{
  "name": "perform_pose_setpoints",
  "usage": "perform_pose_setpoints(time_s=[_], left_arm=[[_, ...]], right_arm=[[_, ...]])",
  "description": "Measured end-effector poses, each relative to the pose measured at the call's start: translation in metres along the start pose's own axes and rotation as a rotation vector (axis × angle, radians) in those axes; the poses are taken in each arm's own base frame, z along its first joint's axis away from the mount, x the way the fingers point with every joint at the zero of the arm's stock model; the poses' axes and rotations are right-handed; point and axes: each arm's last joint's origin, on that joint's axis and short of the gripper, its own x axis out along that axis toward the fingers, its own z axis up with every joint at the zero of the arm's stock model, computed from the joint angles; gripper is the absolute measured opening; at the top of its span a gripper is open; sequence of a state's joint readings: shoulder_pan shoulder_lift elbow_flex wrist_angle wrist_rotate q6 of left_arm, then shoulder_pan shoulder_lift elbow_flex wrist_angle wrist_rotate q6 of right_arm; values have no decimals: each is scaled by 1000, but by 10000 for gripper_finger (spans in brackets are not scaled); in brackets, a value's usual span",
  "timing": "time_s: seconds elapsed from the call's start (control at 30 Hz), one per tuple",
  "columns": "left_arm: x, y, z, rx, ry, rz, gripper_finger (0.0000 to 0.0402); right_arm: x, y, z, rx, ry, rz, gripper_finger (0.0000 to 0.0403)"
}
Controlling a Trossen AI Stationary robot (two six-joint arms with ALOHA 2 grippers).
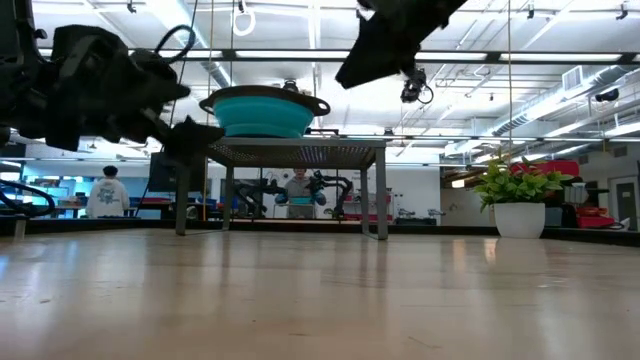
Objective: Pick & Place Fruit
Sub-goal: Return to Home Position
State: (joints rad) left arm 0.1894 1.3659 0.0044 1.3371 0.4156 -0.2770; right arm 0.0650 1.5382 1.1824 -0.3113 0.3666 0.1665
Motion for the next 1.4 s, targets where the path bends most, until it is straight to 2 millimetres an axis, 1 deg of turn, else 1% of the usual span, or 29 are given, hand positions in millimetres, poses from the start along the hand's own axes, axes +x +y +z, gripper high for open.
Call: perform_pose_setpoints(time_s=[0.07,0.13,0.27,0.37,0.43,0.53,0.63,0.7,0.77,0.8,0.9,1.0,1.23,1.4], left_arm=[[0,-1,3,4,-29,-7,371],[0,-1,3,-6,-30,-8,360],[0,0,3,-10,-39,25,313],[0,1,5,-4,-65,72,260],[0,1,7,9,-90,81,219],[0,2,10,4,-109,91,156],[-1,5,16,1,-147,105,96],[-5,8,19,8,-155,104,56],[-9,10,26,20,-183,72,20],[-11,10,29,26,-192,55,11],[-18,10,35,38,-221,30,10],[-23,9,39,48,-229,40,8],[-33,5,45,84,-228,87,7],[-45,1,52,126,-250,102,5]], right_arm=[[-7,0,0,-14,-18,-15,109],[-15,0,-6,-30,-23,-33,91],[-27,-5,-33,-41,-18,-29,45],[-34,-10,-56,-28,-56,41,16],[-40,-14,-69,-17,-110,96,8],[-52,-21,-88,-24,-184,156,6],[-65,-29,-104,-18,-239,204,5],[-74,-34,-115,-9,-267,214,4],[-82,-39,-123,1,-299,233,4],[-87,-42,-127,7,-317,238,4],[-97,-48,-137,24,-370,246,4],[-102,-53,-151,32,-403,249,4],[-101,-62,-189,67,-427,203,3],[-100,-65,-207,87,-456,209,3]])
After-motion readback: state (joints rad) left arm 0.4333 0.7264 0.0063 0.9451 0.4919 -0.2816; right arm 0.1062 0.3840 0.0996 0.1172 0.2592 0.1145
